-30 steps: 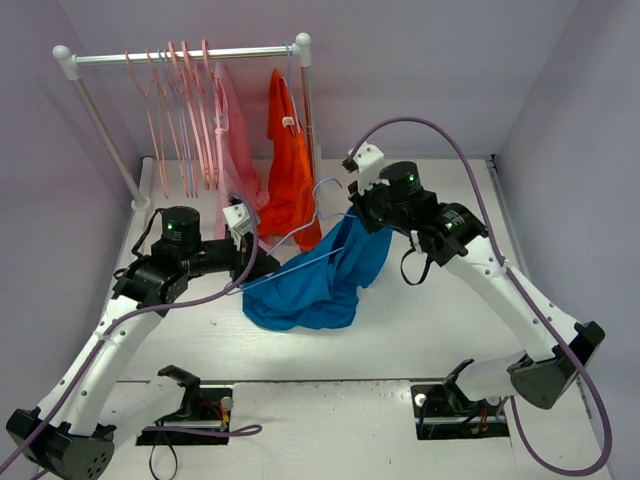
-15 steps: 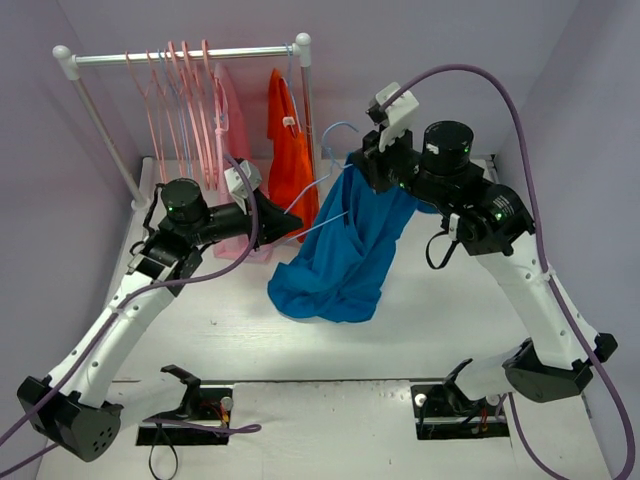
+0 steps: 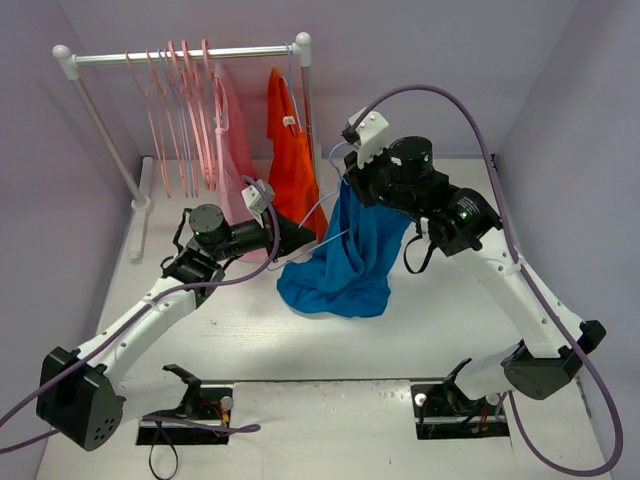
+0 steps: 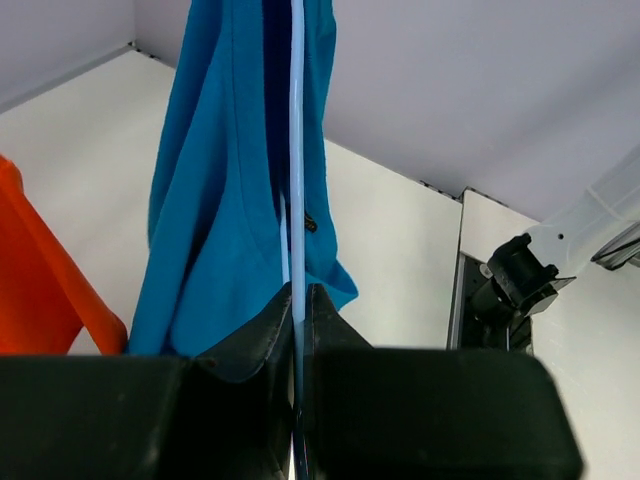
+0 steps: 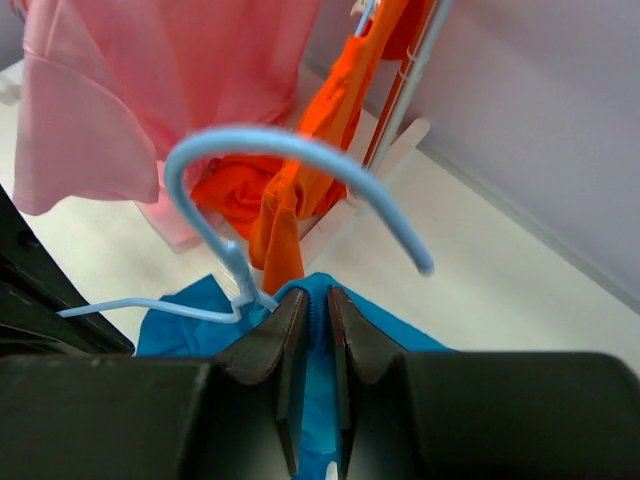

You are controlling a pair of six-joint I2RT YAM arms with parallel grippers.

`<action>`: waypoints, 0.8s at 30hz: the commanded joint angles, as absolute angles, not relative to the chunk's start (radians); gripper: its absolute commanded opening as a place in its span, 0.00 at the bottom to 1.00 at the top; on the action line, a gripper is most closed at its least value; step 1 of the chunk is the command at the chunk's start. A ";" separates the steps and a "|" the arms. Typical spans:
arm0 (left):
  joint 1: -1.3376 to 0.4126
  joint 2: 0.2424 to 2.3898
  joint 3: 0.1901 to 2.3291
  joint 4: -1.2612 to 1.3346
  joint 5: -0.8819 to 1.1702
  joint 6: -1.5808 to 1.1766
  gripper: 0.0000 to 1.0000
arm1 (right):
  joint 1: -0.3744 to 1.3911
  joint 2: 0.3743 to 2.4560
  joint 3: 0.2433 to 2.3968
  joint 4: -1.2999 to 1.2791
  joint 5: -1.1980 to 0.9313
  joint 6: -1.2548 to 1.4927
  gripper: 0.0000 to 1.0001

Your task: Place the t-shirt on the hanger

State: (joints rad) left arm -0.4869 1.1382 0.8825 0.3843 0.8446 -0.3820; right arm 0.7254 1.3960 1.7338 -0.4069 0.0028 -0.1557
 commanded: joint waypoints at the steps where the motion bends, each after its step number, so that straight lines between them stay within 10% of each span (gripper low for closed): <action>1: -0.492 1.131 0.859 0.815 0.792 -0.474 0.00 | 0.731 1.365 1.704 -0.377 -0.003 -0.149 0.12; 24: -0.492 1.236 0.735 1.081 0.785 -0.560 0.00 | 0.620 1.365 1.721 -0.382 -0.017 -0.186 0.47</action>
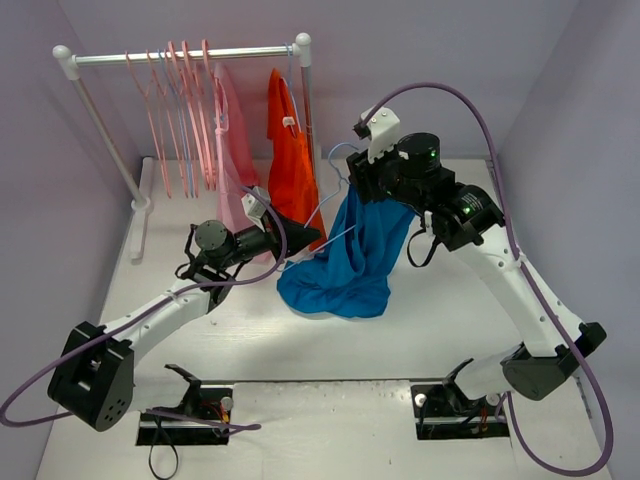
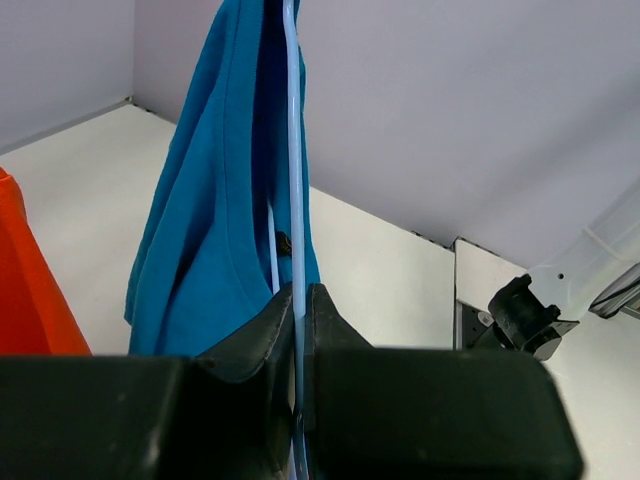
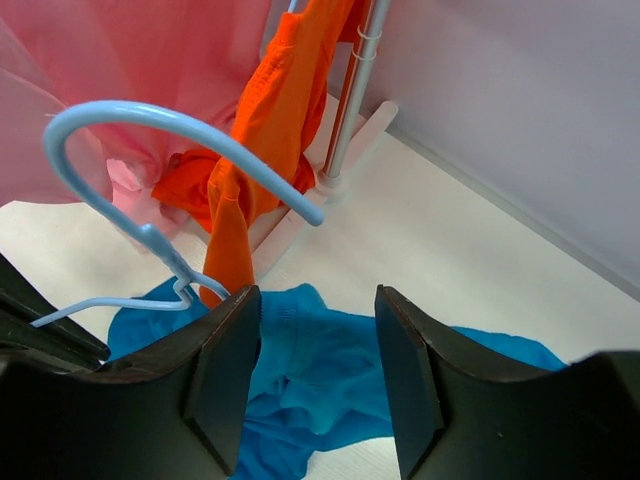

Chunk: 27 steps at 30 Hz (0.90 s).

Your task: Place the t-shirt on the hanger

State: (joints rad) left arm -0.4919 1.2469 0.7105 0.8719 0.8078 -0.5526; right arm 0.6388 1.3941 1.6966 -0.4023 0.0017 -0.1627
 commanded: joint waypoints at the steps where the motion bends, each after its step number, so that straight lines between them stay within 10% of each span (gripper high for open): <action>1: -0.494 1.242 0.730 1.084 0.788 -0.560 0.00 | 0.615 1.362 1.718 -0.383 -0.018 -0.196 0.47; 27: -0.491 1.257 0.786 1.034 0.922 -0.541 0.00 | 0.386 1.317 1.653 -0.483 -0.454 -0.571 0.65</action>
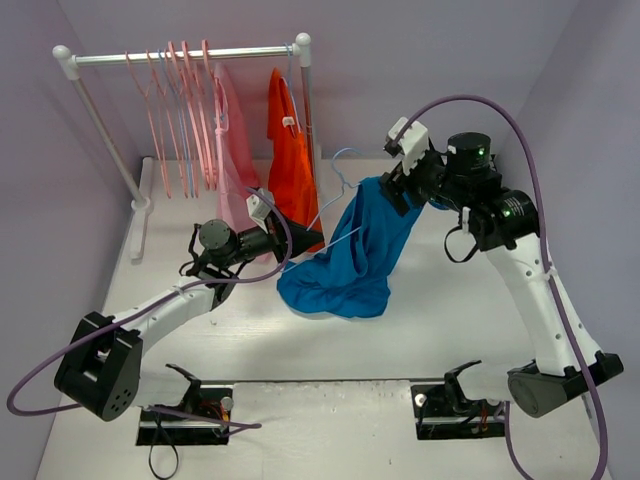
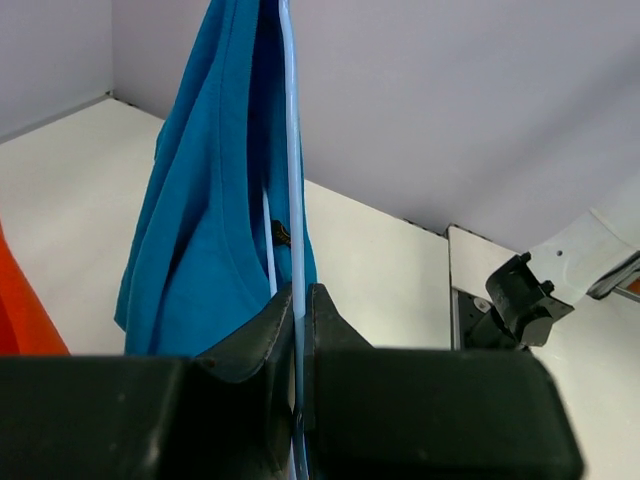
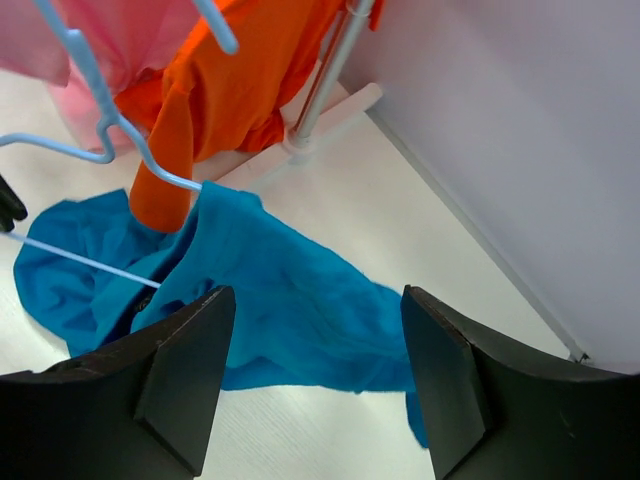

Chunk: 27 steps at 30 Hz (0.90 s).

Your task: Place the t-shirt on the hanger

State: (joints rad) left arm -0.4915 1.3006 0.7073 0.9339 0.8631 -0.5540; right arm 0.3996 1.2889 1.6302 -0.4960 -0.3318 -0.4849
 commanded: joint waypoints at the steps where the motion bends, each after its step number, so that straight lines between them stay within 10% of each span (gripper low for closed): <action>1: -0.491 1.253 0.791 1.029 0.934 -0.542 0.00 | 0.386 1.333 1.667 -0.492 -0.471 -0.579 0.66; 10: -0.492 1.219 0.818 0.962 0.967 -0.515 0.00 | 0.385 1.387 1.680 -0.536 -0.529 -0.617 0.61; 20: -0.470 1.244 0.889 0.853 1.014 -0.487 0.00 | 0.387 1.356 1.651 -0.538 -0.588 -0.623 0.02; 23: -0.424 1.243 0.935 0.774 1.006 -0.469 0.00 | 0.387 1.332 1.635 -0.538 -0.591 -0.624 0.00; 27: -0.373 1.238 1.038 0.620 0.986 -0.455 0.23 | 0.388 1.293 1.615 -0.534 -0.592 -0.619 0.00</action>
